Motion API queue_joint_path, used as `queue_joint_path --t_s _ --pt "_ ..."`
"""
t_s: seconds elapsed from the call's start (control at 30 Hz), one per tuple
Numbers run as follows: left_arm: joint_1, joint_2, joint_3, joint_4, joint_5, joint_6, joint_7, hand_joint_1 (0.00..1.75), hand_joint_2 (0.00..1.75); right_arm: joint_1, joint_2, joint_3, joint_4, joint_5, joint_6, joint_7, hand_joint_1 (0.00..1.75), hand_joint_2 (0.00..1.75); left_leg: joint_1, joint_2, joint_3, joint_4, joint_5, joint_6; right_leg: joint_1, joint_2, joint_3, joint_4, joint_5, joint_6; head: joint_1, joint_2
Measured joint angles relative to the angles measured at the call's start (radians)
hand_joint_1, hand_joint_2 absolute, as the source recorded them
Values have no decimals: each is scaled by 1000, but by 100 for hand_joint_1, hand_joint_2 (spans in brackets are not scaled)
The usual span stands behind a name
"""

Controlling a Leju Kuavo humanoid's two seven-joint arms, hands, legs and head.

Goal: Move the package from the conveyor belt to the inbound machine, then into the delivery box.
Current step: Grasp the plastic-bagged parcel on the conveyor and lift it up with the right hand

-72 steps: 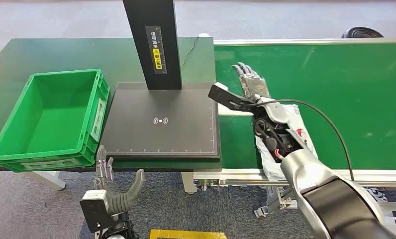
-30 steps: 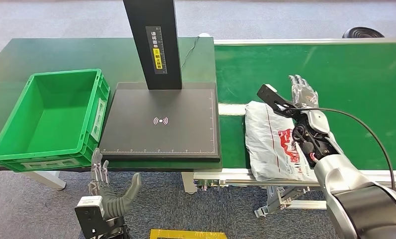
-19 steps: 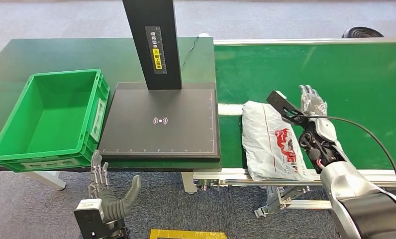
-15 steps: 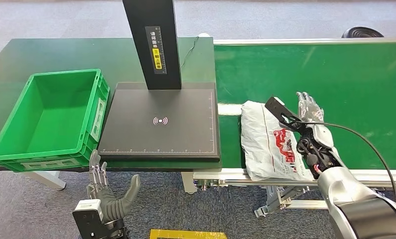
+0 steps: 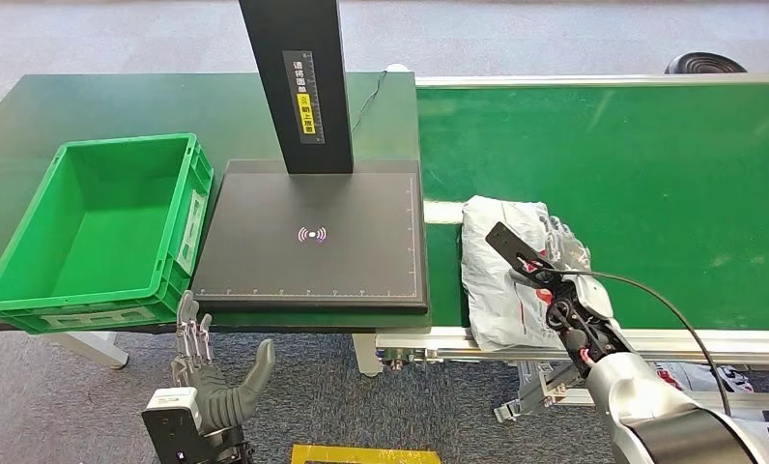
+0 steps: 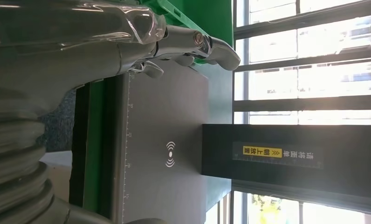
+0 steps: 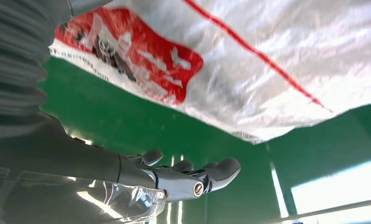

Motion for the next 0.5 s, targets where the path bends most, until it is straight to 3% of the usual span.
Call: queue_joint_path --t_s 0.5 --pt "0 0 0 0 0 0 0 0 175 13 28 -2 5 2 -1 0 0 175 0 0 0 0 0 0 0 0 0 0 0 0 0 0"
